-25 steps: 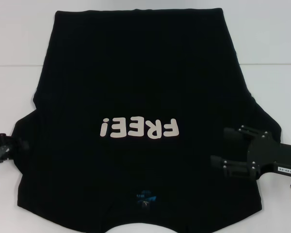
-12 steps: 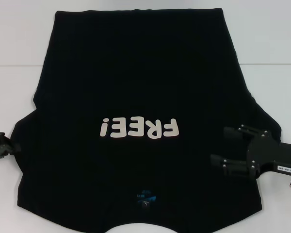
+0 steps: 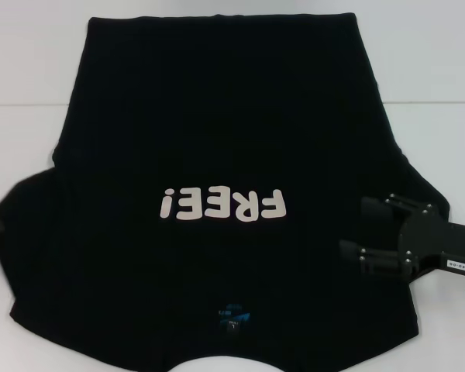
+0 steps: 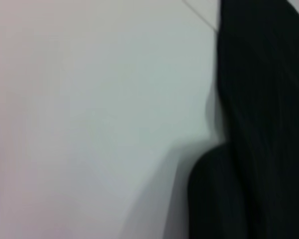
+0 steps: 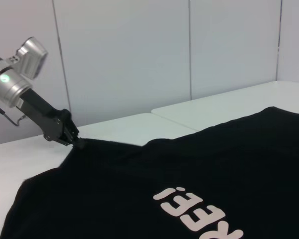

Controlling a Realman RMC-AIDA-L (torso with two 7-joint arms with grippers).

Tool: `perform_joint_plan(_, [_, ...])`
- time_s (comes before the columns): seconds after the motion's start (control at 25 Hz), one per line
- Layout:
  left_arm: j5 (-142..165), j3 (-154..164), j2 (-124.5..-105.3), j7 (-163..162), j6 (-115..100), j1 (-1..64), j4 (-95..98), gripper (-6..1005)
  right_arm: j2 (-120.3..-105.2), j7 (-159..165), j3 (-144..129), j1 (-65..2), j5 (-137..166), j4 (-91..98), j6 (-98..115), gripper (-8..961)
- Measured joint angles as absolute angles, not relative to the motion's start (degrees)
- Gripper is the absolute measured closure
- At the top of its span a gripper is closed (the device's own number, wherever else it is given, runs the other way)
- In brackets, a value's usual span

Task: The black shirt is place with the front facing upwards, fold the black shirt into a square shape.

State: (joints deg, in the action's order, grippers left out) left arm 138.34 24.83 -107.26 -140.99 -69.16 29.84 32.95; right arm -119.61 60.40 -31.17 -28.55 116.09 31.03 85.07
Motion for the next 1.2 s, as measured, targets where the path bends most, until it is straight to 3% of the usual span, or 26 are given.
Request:
perform_joint_plan(0.8, [138.5,21.4,-106.97,-141.4,-69.1,26.5,35.5,989,-119.62,60.1,-31.0,-28.2,116.1,31.0,85.1,42])
perform_joint_plan(1.2, [134.4,19.5,-107.7,-138.3,-70.8,26.6,35.9,987,-119.71,60.0,-30.9,-28.2,116.1,31.0,85.1,42])
